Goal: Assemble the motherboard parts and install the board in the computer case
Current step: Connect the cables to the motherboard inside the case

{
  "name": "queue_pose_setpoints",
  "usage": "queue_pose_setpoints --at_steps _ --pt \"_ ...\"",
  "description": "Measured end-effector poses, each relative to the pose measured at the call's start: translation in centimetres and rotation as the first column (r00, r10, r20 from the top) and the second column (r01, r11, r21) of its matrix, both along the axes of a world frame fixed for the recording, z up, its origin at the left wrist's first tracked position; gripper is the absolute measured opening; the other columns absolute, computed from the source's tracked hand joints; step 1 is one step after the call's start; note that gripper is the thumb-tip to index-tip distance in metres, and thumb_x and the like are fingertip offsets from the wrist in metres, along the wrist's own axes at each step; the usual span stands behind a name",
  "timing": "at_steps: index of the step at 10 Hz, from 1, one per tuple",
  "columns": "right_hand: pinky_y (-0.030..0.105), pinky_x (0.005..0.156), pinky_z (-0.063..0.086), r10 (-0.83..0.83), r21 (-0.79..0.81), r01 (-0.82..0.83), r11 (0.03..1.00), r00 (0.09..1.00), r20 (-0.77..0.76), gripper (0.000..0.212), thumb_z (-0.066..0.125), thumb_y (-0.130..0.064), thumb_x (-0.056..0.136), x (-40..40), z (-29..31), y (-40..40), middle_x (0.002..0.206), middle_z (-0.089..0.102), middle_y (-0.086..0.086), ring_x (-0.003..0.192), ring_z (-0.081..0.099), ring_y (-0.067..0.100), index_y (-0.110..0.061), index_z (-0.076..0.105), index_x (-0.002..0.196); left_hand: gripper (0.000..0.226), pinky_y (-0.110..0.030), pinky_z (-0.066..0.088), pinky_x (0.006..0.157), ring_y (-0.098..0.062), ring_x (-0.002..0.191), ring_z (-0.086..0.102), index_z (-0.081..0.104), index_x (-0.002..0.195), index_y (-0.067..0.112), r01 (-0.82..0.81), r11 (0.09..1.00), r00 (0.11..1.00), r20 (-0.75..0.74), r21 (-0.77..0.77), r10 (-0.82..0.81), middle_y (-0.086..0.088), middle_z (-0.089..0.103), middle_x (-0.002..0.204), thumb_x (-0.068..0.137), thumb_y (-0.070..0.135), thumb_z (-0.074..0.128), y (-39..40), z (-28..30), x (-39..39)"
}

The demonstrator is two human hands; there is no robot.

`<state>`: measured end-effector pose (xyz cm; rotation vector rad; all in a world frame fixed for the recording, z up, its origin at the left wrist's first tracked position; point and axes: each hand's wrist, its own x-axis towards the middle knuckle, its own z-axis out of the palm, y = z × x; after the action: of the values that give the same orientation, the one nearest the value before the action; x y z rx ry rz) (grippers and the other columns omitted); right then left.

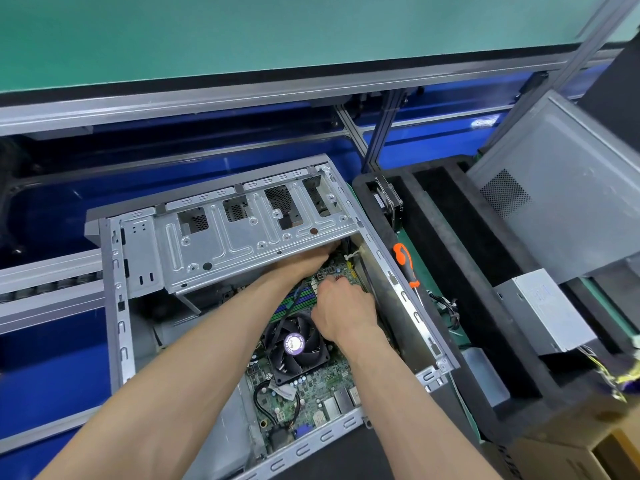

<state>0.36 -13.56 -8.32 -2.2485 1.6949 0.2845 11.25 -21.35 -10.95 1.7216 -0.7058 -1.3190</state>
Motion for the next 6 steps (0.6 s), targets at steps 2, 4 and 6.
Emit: queue_pose_setpoints --at_steps 2,4,6 --pt "0.037 0.074 0.036 0.009 -0.007 -0.009 1.0 1.0 -0.004 0.035 0.052 -0.023 0.096 0.0 0.0 0.0 0.125 0.059 0.013 0.114 0.059 0.035 -0.006 0.05 0.127 0.031 0.005 0.035 0.068 0.027 0.061 0.05 0.044 0.079 0.025 0.308 0.95 0.946 0.122 -0.06 -0.299 0.008 0.042 0.081 0.105 0.007 0.043 1.4 2.3 -1.0" --pt "0.036 0.071 0.036 0.003 -0.015 -0.003 1.0 1.0 0.004 0.031 0.054 -0.022 0.094 0.0 0.1 0.1 0.121 0.061 0.012 0.109 0.061 0.034 -0.006 0.052 0.121 0.031 -0.028 0.037 0.079 -0.01 0.076 0.046 0.052 0.09 0.023 0.315 0.931 0.866 0.457 -0.184 -0.203 -0.002 0.048 0.089 0.107 0.017 0.027 0.6 0.9 -1.3" --pt "0.036 0.071 0.035 0.002 -0.018 -0.001 1.0 1.0 0.022 0.031 0.055 -0.022 0.094 -0.1 0.2 0.1 0.121 0.061 0.012 0.111 0.061 0.035 -0.006 0.052 0.12 0.028 -0.013 0.026 0.048 -0.007 0.056 0.034 0.038 0.073 0.026 0.5 0.864 0.664 0.613 0.061 -0.428 0.004 0.043 0.07 0.095 0.012 0.044 0.7 -0.8 -0.9"
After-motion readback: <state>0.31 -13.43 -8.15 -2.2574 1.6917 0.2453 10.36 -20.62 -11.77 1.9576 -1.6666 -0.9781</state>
